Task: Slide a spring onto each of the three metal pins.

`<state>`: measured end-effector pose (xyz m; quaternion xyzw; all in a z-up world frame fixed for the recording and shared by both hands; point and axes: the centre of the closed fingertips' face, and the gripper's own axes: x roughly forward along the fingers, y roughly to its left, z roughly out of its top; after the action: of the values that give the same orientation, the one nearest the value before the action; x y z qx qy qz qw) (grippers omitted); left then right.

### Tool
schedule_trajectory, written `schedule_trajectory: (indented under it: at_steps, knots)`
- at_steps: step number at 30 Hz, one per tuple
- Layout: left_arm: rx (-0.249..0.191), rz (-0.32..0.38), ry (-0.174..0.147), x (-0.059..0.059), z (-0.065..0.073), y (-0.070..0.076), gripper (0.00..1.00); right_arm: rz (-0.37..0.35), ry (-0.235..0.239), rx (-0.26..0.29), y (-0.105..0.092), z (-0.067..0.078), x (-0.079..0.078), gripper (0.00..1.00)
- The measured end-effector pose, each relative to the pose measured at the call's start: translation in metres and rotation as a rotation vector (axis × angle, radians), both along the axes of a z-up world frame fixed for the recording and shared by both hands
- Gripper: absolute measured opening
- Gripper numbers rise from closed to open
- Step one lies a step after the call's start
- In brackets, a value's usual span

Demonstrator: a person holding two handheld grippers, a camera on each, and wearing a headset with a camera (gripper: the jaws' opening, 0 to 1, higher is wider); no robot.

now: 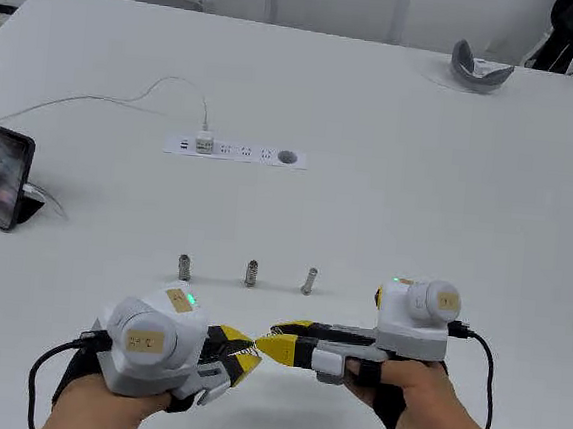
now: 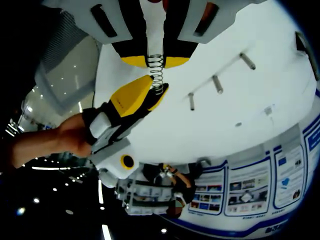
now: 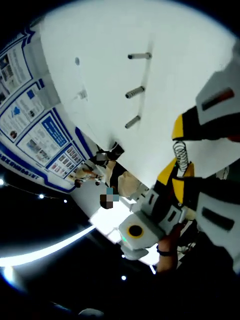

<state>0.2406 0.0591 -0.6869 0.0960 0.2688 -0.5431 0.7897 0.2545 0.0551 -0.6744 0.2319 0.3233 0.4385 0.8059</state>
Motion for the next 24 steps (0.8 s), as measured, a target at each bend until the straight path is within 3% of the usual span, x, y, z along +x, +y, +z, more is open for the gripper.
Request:
schedule_trajectory:
  at_steps: [7, 14, 24]
  knots:
    - [0.005, -0.021, -0.003, -0.002, 0.000, -0.001, 0.10, -0.003, 0.002, 0.028, -0.004, 0.009, 0.000, 0.20]
    - [0.013, -0.053, -0.024, 0.001, 0.006, -0.008, 0.10, 0.011, -0.020, 0.014, -0.004, 0.016, 0.002, 0.15]
    - [0.006, -0.096, -0.043, 0.005, 0.020, -0.016, 0.10, 0.105, -0.100, -0.087, -0.006, 0.030, 0.003, 0.12]
